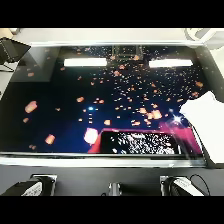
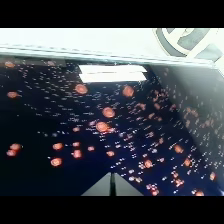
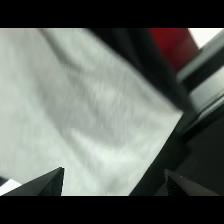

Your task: Fold the shirts.

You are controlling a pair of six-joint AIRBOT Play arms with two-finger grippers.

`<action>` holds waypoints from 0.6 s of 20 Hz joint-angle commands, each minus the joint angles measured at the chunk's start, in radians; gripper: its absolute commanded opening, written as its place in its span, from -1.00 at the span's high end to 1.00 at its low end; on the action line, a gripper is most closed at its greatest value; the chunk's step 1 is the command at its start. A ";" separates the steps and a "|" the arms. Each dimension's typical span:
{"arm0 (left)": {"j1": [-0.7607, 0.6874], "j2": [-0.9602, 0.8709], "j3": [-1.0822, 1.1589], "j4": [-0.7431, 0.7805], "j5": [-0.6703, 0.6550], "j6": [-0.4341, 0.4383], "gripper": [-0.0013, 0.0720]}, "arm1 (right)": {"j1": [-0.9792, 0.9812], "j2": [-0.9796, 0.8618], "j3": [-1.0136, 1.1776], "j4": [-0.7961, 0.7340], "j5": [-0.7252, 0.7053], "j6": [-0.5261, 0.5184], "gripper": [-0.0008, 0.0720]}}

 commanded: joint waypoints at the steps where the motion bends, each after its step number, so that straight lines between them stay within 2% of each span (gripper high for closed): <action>1: -0.001 -0.003 0.012 0.002 0.022 -0.002 0.89 | 0.009 0.002 0.236 0.224 -0.280 -0.073 -0.96; 2: -0.008 -0.016 0.032 0.033 0.038 -0.004 0.90 | 0.038 0.002 0.298 0.285 -0.349 -0.092 -0.94; 3: -0.030 -0.039 0.069 0.132 0.039 -0.046 0.90 | 0.098 0.002 0.351 0.315 -0.394 -0.115 -0.87; 5: -0.105 -0.114 0.163 0.462 -0.031 -0.188 0.90 | 0.285 0.002 0.393 0.305 -0.385 -0.143 -0.87; 7: -0.189 -0.210 0.222 0.774 -0.185 -0.266 0.90 | 0.526 -0.022 0.393 0.212 -0.269 -0.109 -0.87; 8: -0.218 -0.249 0.222 0.860 -0.265 -0.266 0.89 | 0.654 -0.049 0.393 0.132 -0.182 -0.068 -0.87; 9: -0.233 -0.292 0.222 0.877 -0.359 -0.267 0.79 | 0.782 -0.087 0.392 0.050 -0.078 -0.034 -0.87; 10: -0.240 -0.329 0.219 0.856 -0.450 -0.280 0.08 | 0.886 -0.127 0.390 0.005 0.026 -0.018 -0.87; 11: -0.245 -0.364 0.203 0.833 -0.559 -0.340 -1.00 | 0.976 -0.172 0.382 -0.009 0.104 -0.019 -0.87; 12: -0.246 -0.386 0.175 0.822 -0.645 -0.341 -1.00 | 1.039 -0.211 0.370 -0.008 0.164 -0.019 -0.87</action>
